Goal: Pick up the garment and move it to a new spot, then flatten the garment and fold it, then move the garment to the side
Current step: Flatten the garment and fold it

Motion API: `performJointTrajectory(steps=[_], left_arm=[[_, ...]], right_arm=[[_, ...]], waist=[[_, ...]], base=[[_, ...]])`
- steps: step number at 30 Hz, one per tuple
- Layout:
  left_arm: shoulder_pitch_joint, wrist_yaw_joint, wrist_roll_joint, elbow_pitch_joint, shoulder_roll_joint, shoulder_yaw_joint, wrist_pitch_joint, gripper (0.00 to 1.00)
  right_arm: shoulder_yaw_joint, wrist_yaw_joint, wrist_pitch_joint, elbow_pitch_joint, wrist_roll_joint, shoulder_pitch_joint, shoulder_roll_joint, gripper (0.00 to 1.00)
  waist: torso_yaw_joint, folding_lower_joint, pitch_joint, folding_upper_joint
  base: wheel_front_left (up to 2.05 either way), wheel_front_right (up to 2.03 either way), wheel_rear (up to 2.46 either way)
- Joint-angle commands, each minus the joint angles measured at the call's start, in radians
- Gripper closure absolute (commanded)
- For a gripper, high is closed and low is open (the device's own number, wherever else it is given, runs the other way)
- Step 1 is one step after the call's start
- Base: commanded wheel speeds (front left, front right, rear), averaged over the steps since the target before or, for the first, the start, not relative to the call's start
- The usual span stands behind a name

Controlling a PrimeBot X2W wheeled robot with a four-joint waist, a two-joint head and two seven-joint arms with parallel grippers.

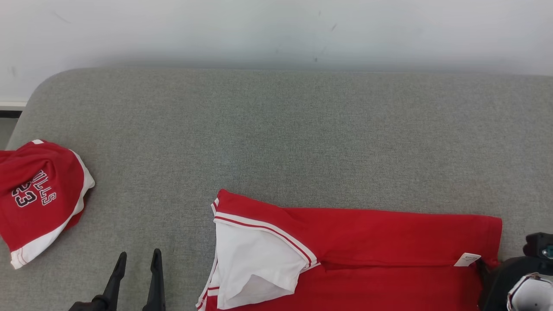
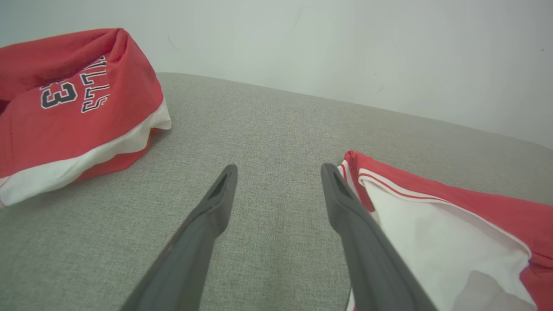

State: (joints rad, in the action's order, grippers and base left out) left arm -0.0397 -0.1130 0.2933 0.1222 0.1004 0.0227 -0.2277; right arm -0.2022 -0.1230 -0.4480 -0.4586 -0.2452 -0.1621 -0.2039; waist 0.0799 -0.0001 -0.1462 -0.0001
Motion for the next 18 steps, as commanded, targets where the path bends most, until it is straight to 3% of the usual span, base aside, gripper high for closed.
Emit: performJointTrajectory(steps=[1,4,5,7,12,18], left_arm=[[-0.001,0.006,0.004,-0.004,0.003,0.0,-0.001,0.0],[0.001,0.009,0.005,-0.004,0.0,0.006,0.001,0.0],[0.001,0.01,0.007,-0.004,0.0,0.007,0.002,0.0],[0.001,0.012,0.008,-0.002,-0.001,0.009,0.003,0.0],[-0.002,0.016,0.014,-0.001,0.0,0.013,0.003,0.0],[-0.009,0.018,0.023,-0.004,0.004,0.012,-0.001,0.0]], right_arm=[[0.048,-0.014,-0.031,-0.045,-0.01,0.026,0.054,0.51],[0.065,-0.014,-0.032,-0.051,-0.017,0.019,0.048,0.54],[0.072,-0.014,-0.033,-0.053,-0.018,0.017,0.047,0.63],[0.079,-0.013,-0.033,-0.059,-0.022,0.015,0.042,1.0],[0.065,-0.012,-0.007,-0.066,-0.013,0.003,0.026,1.0],[-0.063,-0.005,0.042,-0.046,-0.001,-0.025,0.012,1.0]], waist=[[0.0,0.0001,0.001,0.0001],[0.001,0.0001,0.003,0.0001],[0.001,0.0001,0.003,0.0001],[0.003,0.0001,0.005,0.0001],[0.007,0.0001,0.006,0.0001],[0.002,0.0001,0.003,0.0001]], base=[[0.0,0.0,0.0],[0.0,0.0,0.0],[0.0,0.0,0.0],[0.0,0.0,0.0],[0.0,0.0,0.0],[0.0,0.0,0.0]])
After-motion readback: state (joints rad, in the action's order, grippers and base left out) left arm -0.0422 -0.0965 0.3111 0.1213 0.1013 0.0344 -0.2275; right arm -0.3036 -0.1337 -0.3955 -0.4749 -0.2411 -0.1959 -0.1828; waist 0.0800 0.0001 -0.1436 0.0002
